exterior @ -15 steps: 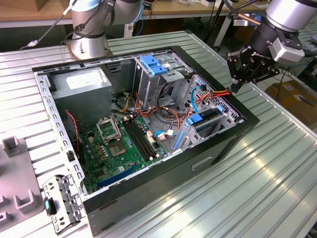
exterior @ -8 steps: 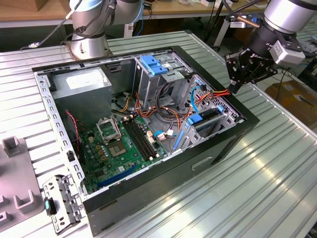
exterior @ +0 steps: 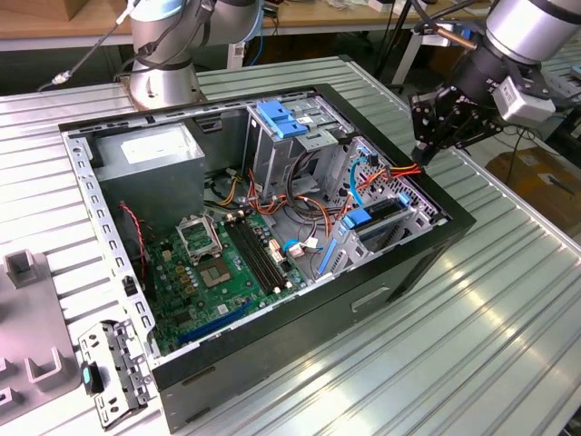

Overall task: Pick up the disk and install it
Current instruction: 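Insert the first disk wire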

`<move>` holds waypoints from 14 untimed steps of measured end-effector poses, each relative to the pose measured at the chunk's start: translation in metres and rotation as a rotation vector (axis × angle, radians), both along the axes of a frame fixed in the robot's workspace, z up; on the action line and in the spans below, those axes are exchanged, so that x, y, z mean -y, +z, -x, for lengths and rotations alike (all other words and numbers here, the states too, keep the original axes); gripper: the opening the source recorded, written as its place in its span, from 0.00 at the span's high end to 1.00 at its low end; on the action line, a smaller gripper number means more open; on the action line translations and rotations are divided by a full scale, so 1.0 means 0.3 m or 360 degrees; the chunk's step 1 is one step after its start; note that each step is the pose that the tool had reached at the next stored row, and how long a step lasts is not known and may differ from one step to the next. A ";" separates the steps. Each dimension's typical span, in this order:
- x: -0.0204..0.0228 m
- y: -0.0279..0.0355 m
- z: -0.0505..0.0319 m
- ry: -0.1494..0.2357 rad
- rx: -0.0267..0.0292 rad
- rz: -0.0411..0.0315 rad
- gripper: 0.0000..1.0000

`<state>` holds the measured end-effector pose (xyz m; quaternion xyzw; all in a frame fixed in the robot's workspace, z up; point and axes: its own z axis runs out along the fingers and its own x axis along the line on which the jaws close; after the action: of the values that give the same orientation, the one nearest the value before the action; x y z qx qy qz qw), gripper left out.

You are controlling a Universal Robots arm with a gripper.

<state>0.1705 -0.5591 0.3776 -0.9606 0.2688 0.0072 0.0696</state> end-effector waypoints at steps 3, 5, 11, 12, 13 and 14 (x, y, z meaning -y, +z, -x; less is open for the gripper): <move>0.000 0.000 0.000 0.0086 0.00000 0.0000 0.69; 0.001 -0.001 0.000 0.0156 0.00011 0.0009 0.69; 0.003 -0.003 -0.001 0.0158 0.00336 0.0089 0.69; 0.003 -0.005 -0.001 0.0158 0.00383 0.0091 0.69; 0.003 -0.011 -0.001 0.0158 0.00416 0.0091 0.69; 0.003 -0.018 -0.001 0.0158 0.00457 0.0091 0.69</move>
<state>0.1707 -0.5599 0.3722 -0.9744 0.2198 -0.0109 0.0454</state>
